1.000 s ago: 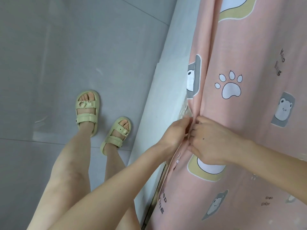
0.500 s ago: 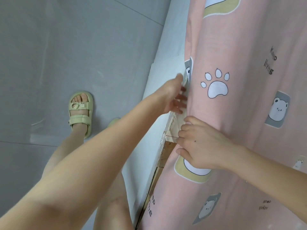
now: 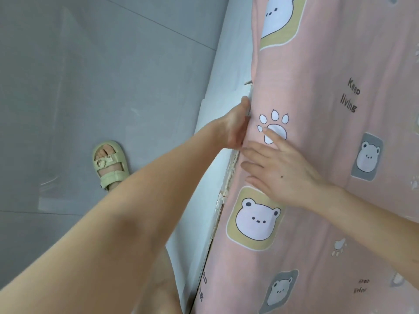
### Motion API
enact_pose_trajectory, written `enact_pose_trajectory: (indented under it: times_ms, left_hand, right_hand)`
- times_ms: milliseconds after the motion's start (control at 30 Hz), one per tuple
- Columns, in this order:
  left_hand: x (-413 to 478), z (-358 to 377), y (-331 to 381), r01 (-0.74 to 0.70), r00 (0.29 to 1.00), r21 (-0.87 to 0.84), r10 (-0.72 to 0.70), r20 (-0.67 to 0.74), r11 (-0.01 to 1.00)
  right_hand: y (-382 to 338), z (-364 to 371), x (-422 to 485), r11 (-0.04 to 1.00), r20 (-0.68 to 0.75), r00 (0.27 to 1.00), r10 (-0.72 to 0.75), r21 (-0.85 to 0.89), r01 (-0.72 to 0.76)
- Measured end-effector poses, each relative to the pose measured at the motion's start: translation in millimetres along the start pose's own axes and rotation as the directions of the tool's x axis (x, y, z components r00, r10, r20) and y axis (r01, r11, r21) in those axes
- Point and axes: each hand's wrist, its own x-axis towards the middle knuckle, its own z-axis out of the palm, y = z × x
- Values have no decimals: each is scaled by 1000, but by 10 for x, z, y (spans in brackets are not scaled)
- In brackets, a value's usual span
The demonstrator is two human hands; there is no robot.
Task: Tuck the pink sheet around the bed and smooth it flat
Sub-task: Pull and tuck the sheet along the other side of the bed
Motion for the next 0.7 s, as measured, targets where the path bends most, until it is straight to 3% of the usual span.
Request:
enact_pose_trajectory:
  times_ms: [167,300,500,567,700]
  left_hand:
    - [-338,-224,496,-153,969,22,154,-192,988]
    - [-501,-199,782,-184,938,92,203,-281,979]
    - [-486,-58,1106,-187,938,78,201,-282,979]
    - [-422,-7,1222,-188,938,45,193,-288,981]
    - [-299,58,1584,-211,901,64,220,-375,975]
  right_hand:
    - [482,-170,173,989,-205,968,144,50,-137]
    - [866,-444,346,984,-187,967,175,68,-165]
    - [1484,-635,624,988,-44,988,146,51,-143]
    - [1678,-626,716,992,88,989,120,25,-123]
    - [1910,-620,962,996,267,963,-27,-77,49]
